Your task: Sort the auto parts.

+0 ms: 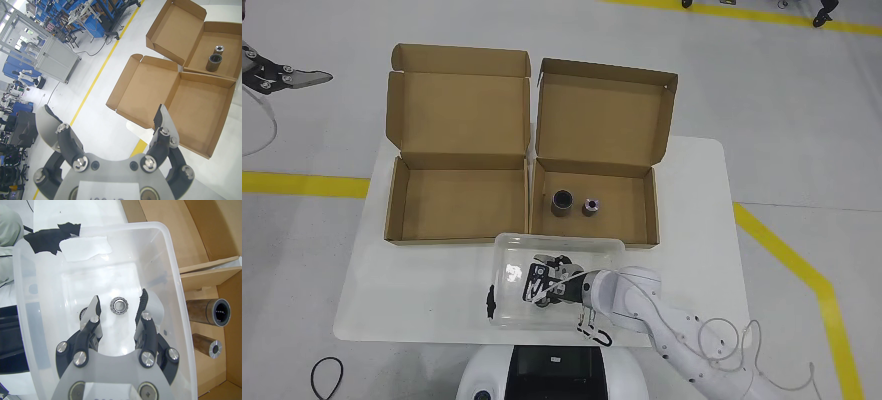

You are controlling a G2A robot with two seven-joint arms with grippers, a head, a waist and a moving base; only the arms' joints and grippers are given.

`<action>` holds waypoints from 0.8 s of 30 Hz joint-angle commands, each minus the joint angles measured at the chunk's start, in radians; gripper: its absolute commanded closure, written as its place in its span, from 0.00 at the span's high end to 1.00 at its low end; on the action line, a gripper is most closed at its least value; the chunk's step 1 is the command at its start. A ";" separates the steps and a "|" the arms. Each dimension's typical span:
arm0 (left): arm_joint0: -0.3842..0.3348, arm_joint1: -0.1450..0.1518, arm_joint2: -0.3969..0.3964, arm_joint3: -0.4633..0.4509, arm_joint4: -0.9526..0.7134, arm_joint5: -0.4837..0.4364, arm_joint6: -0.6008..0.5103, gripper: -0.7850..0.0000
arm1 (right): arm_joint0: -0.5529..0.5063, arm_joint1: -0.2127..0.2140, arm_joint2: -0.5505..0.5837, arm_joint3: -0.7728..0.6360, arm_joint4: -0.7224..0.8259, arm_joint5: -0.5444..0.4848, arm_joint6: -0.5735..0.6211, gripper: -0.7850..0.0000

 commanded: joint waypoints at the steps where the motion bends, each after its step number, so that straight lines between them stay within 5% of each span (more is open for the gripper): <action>1: 0.000 0.000 0.000 0.000 0.000 0.000 0.000 1.00 | 0.000 0.000 0.000 0.000 0.000 0.000 0.000 0.46; 10: 0.000 0.000 0.000 0.000 0.000 0.000 0.000 1.00 | 0.000 0.000 0.000 0.000 0.000 0.000 0.000 0.46; 11: 0.003 -0.001 0.000 0.003 -0.003 0.012 0.001 1.00 | -0.002 -0.001 -0.001 0.001 0.000 0.004 -0.006 1.00; 24: 0.043 -0.004 -0.026 0.003 -0.020 0.007 -0.002 1.00 | 0.014 -0.004 0.005 0.040 -0.003 -0.038 -0.065 1.00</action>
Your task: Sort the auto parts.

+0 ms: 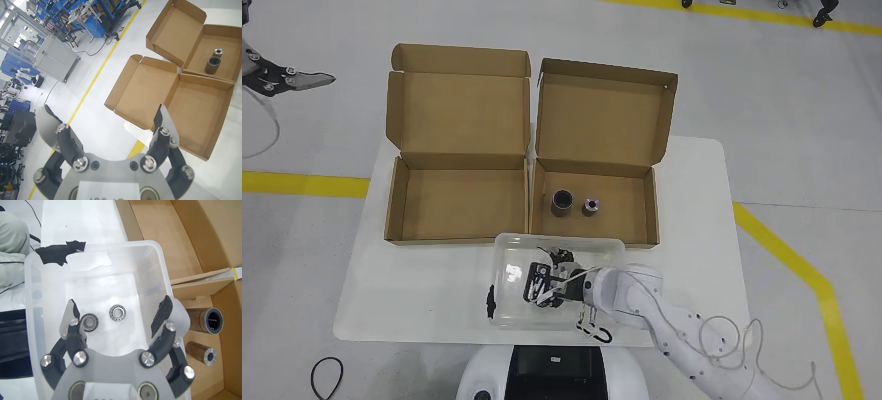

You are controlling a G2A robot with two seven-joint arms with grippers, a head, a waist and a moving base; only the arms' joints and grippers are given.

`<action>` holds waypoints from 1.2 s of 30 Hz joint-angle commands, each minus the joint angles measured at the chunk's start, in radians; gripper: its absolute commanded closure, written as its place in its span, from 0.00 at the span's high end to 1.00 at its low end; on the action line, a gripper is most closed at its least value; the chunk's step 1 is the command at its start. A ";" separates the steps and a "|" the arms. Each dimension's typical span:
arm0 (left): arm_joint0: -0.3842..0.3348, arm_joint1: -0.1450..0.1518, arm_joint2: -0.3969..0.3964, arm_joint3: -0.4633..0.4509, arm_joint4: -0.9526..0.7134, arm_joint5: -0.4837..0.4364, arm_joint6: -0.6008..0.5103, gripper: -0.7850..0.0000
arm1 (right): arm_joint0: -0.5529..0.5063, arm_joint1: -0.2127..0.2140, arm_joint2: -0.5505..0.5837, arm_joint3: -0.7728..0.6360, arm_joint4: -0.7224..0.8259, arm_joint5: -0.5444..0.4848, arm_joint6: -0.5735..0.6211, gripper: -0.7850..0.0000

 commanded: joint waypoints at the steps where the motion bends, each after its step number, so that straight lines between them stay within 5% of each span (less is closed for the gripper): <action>1: 0.006 -0.001 -0.004 -0.002 0.006 0.000 0.001 1.00 | 0.009 -0.005 -0.007 0.021 0.010 0.001 0.013 0.99; 6: 0.020 -0.003 -0.013 0.001 0.027 0.000 0.008 1.00 | 0.025 -0.015 -0.022 0.068 0.023 0.010 0.011 0.80; 25: 0.045 -0.009 -0.063 0.017 0.071 0.045 0.005 1.00 | 0.067 -0.051 -0.090 0.144 -0.008 0.036 0.050 0.79; 36: 0.051 -0.009 -0.078 0.018 0.074 0.050 0.009 1.00 | 0.077 -0.064 -0.095 0.175 -0.019 0.052 0.043 0.66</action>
